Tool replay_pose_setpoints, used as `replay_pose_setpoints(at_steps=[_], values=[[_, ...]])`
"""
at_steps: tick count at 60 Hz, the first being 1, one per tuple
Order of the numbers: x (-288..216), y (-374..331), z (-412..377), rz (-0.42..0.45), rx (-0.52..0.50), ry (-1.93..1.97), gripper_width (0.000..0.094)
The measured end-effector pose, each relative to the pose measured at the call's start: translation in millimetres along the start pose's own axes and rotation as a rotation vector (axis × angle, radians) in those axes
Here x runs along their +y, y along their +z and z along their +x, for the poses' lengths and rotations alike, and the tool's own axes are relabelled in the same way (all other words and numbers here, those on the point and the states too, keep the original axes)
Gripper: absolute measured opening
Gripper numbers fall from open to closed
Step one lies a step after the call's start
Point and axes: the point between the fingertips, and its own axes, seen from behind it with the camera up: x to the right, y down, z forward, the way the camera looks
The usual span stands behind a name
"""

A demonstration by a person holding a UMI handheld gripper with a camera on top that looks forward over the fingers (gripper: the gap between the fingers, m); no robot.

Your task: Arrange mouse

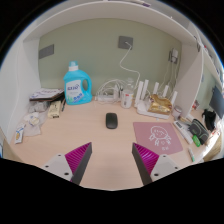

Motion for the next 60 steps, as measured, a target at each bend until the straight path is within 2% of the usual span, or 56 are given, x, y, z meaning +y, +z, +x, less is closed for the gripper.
replay_pose_setpoints(at_steps=[19,28,36,41,54,60], values=[[-42.2,171.5,-12.0,-0.017,-0.045,-0.084,0.0823],[-42.7,229.9,-9.0,-0.064,-0.043,-0.073,0.0795],[-41.5,252.5,-6.1,-0.082,-0.062,-0.037,0.0663],[-41.9,256.0,-11.0,-0.086,-0.094,-0.021,0.0481],[-41.4,251.6,-14.3,-0.09,-0.115,0.005,0.0362],[-67.5,217.0,-20.4,-0.02,-0.146,-0.015,0.0357]])
